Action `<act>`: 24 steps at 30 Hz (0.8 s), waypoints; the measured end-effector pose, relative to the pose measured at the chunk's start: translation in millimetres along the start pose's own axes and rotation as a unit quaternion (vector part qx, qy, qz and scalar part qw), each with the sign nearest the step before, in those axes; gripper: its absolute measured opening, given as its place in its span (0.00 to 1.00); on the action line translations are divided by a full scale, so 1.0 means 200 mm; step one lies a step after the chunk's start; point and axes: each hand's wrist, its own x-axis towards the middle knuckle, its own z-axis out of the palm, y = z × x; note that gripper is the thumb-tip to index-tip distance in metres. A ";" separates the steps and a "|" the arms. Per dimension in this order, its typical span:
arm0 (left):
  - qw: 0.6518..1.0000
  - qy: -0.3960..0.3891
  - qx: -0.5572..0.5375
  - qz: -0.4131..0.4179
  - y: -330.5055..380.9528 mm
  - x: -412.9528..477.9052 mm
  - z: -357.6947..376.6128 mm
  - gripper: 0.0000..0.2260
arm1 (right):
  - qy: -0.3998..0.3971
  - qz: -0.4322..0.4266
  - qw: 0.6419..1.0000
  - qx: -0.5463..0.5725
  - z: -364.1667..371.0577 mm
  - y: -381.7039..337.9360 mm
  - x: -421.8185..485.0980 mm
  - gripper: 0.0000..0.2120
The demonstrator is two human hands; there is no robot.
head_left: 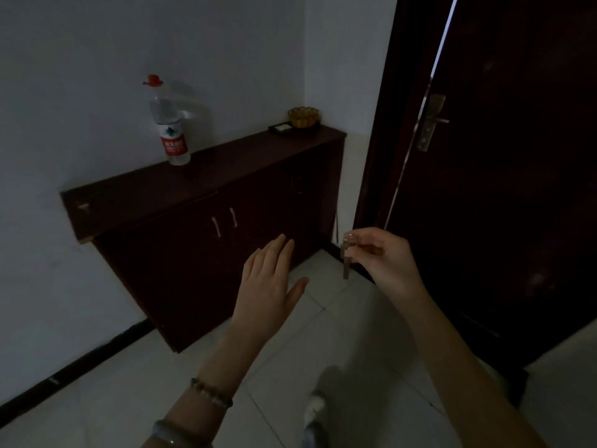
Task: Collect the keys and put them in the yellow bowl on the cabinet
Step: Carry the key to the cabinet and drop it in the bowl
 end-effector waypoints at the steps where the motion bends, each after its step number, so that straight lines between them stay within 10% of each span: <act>1: 1.000 -0.001 0.000 -0.001 -0.05 0.08 0.05 0.27 | 0.001 -0.002 1.000 0.002 0.00 0.02 0.10 0.15; 24: 0.999 -0.049 0.005 -0.010 -0.67 1.87 1.01 0.28 | -0.003 0.018 1.000 0.003 0.07 0.58 2.15 0.14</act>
